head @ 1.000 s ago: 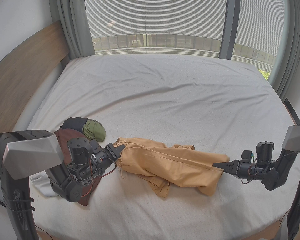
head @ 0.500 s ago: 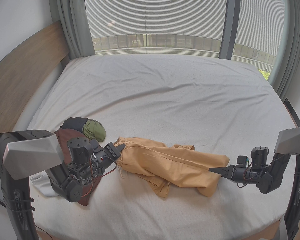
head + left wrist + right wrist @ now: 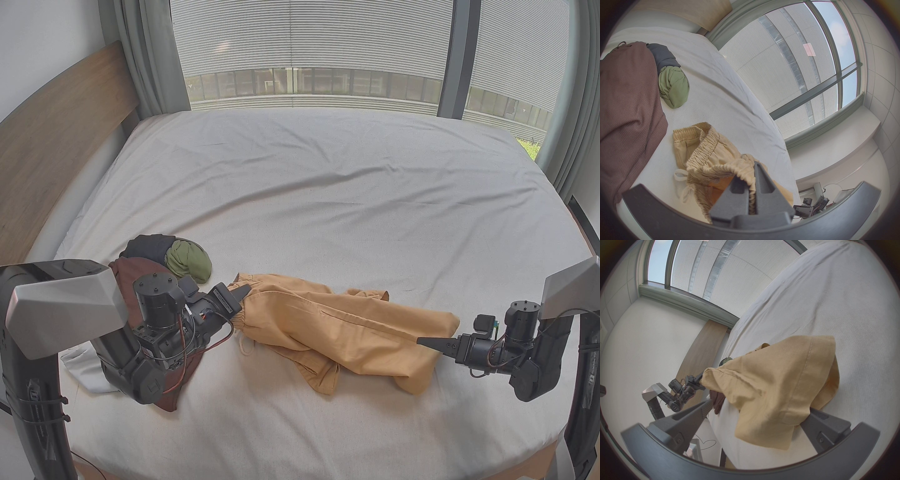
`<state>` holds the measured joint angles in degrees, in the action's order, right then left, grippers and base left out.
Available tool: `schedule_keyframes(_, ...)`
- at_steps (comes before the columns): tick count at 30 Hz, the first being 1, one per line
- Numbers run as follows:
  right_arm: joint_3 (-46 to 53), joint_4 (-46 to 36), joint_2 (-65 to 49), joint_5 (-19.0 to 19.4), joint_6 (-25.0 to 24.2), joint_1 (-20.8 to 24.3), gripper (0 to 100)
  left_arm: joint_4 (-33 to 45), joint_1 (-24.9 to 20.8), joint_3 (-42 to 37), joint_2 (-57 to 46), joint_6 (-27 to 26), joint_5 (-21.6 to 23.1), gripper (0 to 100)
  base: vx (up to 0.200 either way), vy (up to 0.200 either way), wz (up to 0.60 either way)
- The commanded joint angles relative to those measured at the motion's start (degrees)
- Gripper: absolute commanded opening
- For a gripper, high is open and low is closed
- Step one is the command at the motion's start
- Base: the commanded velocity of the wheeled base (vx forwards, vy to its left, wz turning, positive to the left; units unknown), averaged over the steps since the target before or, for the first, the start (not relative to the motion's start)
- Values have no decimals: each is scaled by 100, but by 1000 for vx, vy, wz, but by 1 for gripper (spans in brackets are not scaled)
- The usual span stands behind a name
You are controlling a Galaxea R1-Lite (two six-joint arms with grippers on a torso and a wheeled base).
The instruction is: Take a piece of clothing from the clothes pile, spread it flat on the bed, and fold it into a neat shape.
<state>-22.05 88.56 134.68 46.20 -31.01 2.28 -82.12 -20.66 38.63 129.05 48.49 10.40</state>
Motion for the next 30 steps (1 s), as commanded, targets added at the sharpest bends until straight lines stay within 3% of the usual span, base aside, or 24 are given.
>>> schedule_keyframes(1,280,-23,-399,170,-142,-61,100,-6,1,39,15,2,-3,0,0,0,0)
schedule_keyframes(14,588,-23,-1243,820,-476,-105,100,-15,1,74,24,11,-20,0,0,0,0)
schedule_keyframes(22,404,-15,-715,706,-414,-52,100,-103,1,74,24,11,-20,0,0,0,0)
schedule_keyframes(30,210,-15,-337,319,-195,132,100,-200,-17,74,15,11,-20,0,0,0,0)
